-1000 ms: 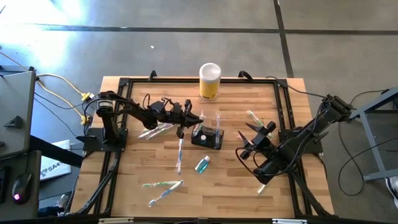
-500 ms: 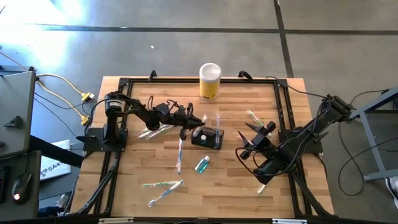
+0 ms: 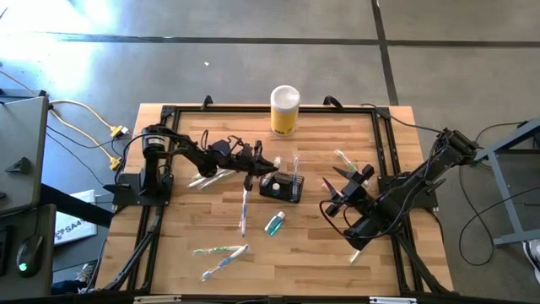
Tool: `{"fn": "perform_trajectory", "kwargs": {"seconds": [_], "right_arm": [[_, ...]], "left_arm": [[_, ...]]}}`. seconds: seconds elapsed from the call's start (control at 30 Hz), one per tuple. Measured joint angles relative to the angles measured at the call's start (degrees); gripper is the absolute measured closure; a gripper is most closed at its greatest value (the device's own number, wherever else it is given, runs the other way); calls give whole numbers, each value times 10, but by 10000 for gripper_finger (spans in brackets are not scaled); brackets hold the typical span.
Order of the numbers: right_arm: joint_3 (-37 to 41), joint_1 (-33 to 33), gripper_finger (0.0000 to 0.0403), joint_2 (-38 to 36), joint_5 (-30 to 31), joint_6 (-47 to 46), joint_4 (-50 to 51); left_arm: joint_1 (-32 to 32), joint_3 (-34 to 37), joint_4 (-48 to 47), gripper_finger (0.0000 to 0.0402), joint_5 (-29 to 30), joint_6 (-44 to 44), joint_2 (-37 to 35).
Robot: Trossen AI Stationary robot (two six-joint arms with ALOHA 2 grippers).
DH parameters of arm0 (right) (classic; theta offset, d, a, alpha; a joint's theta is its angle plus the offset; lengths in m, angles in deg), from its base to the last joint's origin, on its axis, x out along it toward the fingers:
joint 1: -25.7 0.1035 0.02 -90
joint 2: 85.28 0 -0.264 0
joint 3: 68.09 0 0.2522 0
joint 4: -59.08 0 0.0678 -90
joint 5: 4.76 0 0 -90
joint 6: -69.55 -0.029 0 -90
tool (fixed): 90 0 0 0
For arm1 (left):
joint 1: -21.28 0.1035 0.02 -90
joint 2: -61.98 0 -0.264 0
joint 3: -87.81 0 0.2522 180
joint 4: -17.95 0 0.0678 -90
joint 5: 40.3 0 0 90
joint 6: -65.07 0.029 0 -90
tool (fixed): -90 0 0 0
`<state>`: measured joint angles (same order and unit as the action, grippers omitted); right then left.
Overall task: Pick & Place toothbrushing station
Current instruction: Put the orange toothbrush into the wire organizer
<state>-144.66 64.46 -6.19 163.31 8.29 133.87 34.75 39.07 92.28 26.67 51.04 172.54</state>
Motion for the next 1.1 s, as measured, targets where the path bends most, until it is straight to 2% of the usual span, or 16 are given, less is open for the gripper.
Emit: {"fn": "perform_trajectory", "kwargs": {"seconds": [0.47,0.83,1.1], "right_arm": [[0,-30,207,0,-21,0,0],[0,-29,207,0,-22,0,0],[0,-29,207,0,-22,0,0]], "left_arm": [[-1,0,-26,348,1,7,0],[-1,0,-21,255,-3,-20,0],[0,0,-7,245,-50,-27,-12]]}}
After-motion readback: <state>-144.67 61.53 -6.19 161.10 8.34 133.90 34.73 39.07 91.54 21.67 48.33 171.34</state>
